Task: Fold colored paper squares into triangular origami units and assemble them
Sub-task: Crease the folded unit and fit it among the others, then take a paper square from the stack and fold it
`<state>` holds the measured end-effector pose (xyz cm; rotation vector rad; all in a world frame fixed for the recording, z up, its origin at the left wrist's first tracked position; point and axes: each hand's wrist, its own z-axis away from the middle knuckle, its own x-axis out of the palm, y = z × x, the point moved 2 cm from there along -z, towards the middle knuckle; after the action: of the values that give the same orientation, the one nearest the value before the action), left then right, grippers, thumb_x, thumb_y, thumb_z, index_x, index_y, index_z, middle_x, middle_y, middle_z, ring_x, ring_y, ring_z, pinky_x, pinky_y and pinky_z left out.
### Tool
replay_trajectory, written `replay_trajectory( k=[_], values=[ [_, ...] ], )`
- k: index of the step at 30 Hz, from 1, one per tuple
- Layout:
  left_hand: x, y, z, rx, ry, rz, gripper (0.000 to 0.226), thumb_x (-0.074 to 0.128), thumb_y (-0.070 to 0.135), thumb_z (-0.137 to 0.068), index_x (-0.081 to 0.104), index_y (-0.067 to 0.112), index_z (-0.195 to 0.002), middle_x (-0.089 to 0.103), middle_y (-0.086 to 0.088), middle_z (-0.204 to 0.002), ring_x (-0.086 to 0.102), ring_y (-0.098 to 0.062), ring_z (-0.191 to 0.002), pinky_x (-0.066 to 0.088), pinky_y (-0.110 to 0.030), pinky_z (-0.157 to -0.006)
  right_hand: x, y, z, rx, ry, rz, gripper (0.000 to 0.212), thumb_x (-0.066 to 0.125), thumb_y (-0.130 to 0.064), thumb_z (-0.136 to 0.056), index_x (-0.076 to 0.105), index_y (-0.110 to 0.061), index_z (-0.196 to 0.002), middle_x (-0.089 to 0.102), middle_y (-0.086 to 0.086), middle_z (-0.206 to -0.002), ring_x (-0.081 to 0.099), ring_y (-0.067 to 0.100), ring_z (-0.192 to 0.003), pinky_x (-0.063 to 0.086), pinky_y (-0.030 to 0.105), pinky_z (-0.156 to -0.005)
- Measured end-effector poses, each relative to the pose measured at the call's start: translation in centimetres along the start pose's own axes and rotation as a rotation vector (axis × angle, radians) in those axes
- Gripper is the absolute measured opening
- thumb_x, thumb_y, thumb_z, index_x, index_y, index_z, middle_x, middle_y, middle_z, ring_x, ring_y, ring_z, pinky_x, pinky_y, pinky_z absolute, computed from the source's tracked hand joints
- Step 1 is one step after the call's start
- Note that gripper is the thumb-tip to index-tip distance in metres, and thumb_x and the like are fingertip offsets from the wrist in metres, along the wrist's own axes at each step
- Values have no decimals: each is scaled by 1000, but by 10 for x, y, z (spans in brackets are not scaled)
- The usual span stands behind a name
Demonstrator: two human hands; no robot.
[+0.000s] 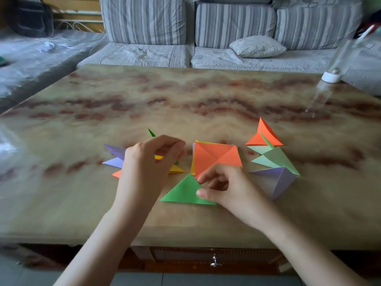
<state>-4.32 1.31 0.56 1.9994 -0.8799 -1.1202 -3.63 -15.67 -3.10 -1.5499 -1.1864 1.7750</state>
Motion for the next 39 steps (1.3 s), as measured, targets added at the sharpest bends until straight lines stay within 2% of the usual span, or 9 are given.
replay_trajectory(
  k=[8, 13, 17, 20, 25, 29, 32, 35, 39],
  values=[
    [6, -1, -3, 53, -46, -63, 20, 68, 17, -83, 65, 34, -72, 66, 26, -62, 63, 7, -66, 46, -8, -62, 14, -20, 5, -220, 229, 358, 18, 68, -41, -80, 65, -25, -86, 61, -10, -77, 56, 4, -72, 46, 27, -67],
    [5, -5, -9, 24, -6, -26, 9, 67, 19, -84, 71, 24, -79, 69, 19, -68, 64, 6, -68, 51, -18, -71, -25, -9, -14, -283, 301, 357, 9, 69, -24, -79, 70, -19, -86, 66, -8, -86, 56, 12, -82, 39, 21, -77],
    [9, -6, -9, 55, -52, -56, 14, 68, 15, -83, 69, 27, -78, 68, 20, -70, 65, 5, -70, 52, -17, -70, -40, 0, -18, -213, 122, 611, 45, 76, -26, -75, 66, -15, -117, 62, 1, -125, 52, 19, -122, 24, 15, -99],
    [13, -6, -10, 74, -69, -90, 15, 68, 14, -83, 69, 28, -79, 69, 17, -72, 64, 4, -74, 47, -9, -68, -39, 3, -16, -148, 44, 695, 50, 67, -34, -83, 54, -27, -130, 50, -8, -139, 34, 15, -135, 14, 17, -105],
    [19, -7, -10, 48, -81, -15, 16, 64, 16, -87, 69, 27, -77, 70, 17, -70, 66, 5, -70, 54, -27, -73, -41, 6, -16, -119, 83, 627, 29, 61, -33, -88, 65, -33, -117, 63, -5, -124, 38, 20, -133, 24, 22, -101],
    [21, -7, -10, 17, -92, 26, 16, 61, 20, -88, 69, 29, -77, 68, 22, -65, 65, 8, -69, 54, -22, -72, -47, 4, -16, -247, 336, 571, 22, 54, -34, -88, 73, -28, -97, 73, 4, -90, 66, 25, -94, 50, 37, -78],
    [22, -6, -8, -24, -100, 86, 15, 58, 18, -91, 71, 20, -83, 71, 12, -73, 66, 1, -68, 55, -18, -66, -56, -5, -11, -330, 547, 418, 17, 57, -25, -84, 73, -21, -88, 74, -3, -79, 69, 19, -73, 55, 39, -63],
    [28, -4, -6, -185, -158, 302, 17, 53, 19, -94, 68, 12, -91, 72, -7, -80, 70, -14, -69, 58, -26, -61, -64, -10, -6, -338, 650, 185, 14, 64, -10, -86, 72, -21, -88, 71, -12, -82, 69, 10, -78, 56, 36, -69],
    [34, 5, -4, -439, -310, 657, 33, 51, 36, -90, 55, 13, -113, 69, -17, -96, 73, -26, -76, 59, -32, -62, -61, -20, -3, -349, 554, -94, 9, 68, -9, -84, 74, -16, -86, 70, -24, -98, 64, -5, -98, 57, 40, -78]
  ],
)
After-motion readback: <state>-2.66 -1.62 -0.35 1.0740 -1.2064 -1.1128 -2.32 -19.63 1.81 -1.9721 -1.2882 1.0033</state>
